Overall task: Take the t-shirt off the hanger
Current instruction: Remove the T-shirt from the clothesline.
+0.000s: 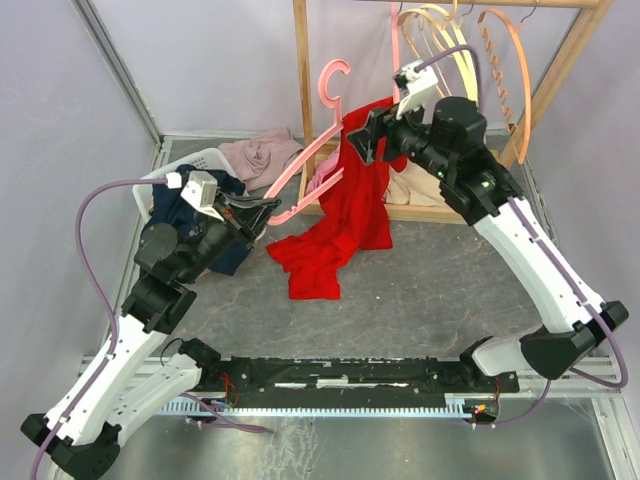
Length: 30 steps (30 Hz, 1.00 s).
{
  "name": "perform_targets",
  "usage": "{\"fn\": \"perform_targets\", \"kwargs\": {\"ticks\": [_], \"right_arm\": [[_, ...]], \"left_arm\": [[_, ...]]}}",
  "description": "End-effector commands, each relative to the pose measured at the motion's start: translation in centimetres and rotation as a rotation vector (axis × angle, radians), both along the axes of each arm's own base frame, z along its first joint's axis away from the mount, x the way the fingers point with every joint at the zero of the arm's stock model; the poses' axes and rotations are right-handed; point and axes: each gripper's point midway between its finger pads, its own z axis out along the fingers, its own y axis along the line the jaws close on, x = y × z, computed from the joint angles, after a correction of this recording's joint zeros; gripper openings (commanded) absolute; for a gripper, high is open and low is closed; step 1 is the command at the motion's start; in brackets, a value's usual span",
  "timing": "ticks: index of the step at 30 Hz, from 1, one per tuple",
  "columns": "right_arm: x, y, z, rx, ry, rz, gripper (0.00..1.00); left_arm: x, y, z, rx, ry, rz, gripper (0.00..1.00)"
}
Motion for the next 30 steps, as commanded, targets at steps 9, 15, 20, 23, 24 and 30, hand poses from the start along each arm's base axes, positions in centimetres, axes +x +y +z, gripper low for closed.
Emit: {"fn": "perform_targets", "kwargs": {"ticks": [9, 15, 20, 23, 24, 30], "right_arm": [[2.5, 1.5, -2.0, -0.02, 0.006, -0.076, 0.42], [2.8, 0.0, -1.8, -0.028, -0.014, -0.153, 0.16], [4.7, -3.1, -1.2, -0.038, -0.022, -0.322, 0.03], [6.3, -4.5, -1.4, -0.044, -0.012, -0.392, 0.02], [6.9, -5.0, -1.5, -0.042, -0.007, -0.415, 0.01], [9.0, -6.6, -2.2, -0.038, -0.012, -0.485, 0.01]], "left_arm": [[-3.2, 1.4, 6.3, -0.121, -0.158, -0.029, 0.03], [-3.1, 2.5, 6.6, -0.113, -0.162, 0.03, 0.03], [-3.6, 3.2, 7.1, -0.115, -0.169, 0.048, 0.03], [-4.0, 3.9, 7.4, -0.123, -0.176, 0.07, 0.03], [-4.1, 4.2, 7.5, -0.125, -0.176, 0.081, 0.03], [-4.3, 5.3, 7.6, -0.119, -0.178, 0.127, 0.03]]}}
